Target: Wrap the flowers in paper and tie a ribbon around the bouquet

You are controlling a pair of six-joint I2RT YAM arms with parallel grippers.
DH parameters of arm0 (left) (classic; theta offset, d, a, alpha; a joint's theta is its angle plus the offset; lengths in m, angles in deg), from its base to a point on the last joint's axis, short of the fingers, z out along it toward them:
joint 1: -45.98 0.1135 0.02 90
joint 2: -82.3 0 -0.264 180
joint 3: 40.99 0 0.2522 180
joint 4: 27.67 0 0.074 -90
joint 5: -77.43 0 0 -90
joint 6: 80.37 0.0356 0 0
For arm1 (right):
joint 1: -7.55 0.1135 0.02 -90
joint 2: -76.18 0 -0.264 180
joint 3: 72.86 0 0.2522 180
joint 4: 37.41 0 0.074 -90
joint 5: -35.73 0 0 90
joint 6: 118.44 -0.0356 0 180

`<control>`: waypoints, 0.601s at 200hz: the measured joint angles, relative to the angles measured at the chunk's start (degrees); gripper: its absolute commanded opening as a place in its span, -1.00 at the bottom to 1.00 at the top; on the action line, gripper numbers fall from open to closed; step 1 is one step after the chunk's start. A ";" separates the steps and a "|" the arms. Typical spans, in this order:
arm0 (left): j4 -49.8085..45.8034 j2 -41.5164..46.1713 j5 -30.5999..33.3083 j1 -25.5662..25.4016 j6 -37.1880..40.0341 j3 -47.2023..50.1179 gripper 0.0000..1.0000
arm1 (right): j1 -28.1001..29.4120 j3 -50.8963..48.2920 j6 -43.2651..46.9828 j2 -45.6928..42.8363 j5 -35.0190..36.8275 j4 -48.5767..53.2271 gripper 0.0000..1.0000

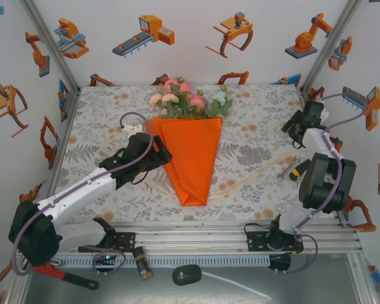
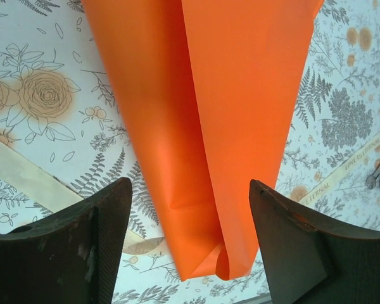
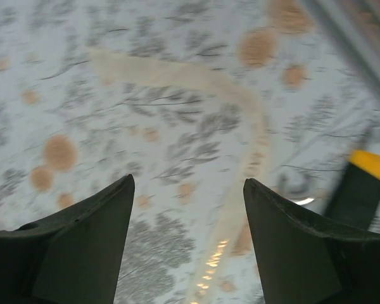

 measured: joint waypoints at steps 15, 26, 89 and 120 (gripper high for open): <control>0.63 -0.35 -1.75 0.35 0.96 0.11 0.40 | -2.29 3.37 1.40 5.03 0.79 2.84 0.31; 1.27 -0.90 -3.43 0.70 1.44 0.13 0.41 | -2.80 5.73 2.29 8.33 0.96 4.57 0.30; 3.10 -4.15 -10.01 3.23 2.08 0.13 0.42 | -2.56 18.53 6.58 21.05 0.96 11.13 -0.18; 2.97 -4.15 -11.23 5.18 2.05 0.13 0.44 | -2.58 20.31 7.96 22.64 0.04 11.34 -1.00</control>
